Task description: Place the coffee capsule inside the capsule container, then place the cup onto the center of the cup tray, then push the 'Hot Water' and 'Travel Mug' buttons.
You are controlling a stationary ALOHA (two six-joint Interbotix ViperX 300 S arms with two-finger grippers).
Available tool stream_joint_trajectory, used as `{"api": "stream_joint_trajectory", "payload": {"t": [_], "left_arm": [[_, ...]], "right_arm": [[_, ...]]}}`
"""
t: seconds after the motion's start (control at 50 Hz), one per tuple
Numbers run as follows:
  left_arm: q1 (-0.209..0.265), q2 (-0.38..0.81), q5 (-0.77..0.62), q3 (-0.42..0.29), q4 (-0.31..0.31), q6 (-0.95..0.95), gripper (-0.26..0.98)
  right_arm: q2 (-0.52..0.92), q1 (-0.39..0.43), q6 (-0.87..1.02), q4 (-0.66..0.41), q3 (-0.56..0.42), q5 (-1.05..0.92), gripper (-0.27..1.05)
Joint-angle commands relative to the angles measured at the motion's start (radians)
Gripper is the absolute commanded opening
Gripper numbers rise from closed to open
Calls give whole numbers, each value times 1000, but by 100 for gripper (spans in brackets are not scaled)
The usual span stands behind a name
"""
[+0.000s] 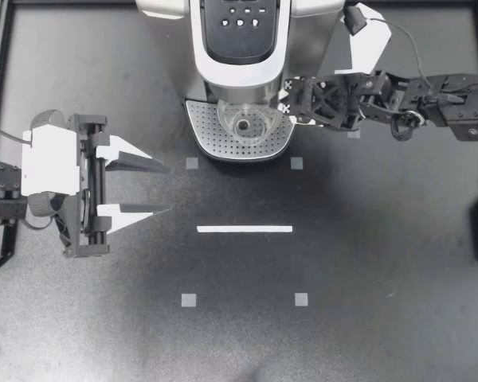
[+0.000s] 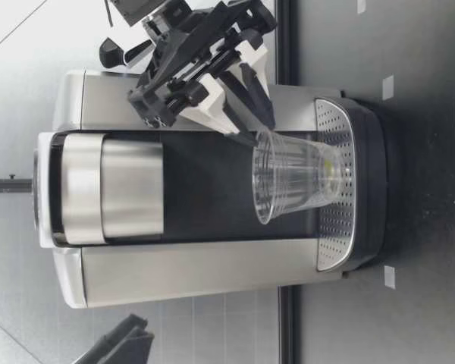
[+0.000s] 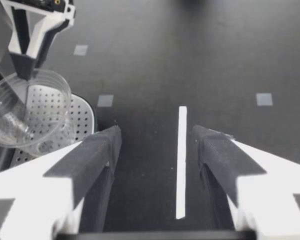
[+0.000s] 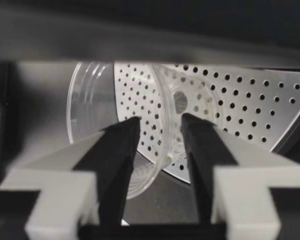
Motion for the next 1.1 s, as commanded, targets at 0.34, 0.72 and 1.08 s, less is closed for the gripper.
{"api": "stream_joint_trajectory", "payload": {"t": [0.34,0.72,1.08], "left_arm": [[3,-11,-5,-9,2,-5,49],[92,8,-80,32,-8,-92,49],[103,5,-186,0,-2,-112,49]], "right_arm": [[-256,8,-9,-6,169,5,47],[-428,133,-259,-451,276,-43,47],[-543,296,-483,-540,230,-78,46]]}}
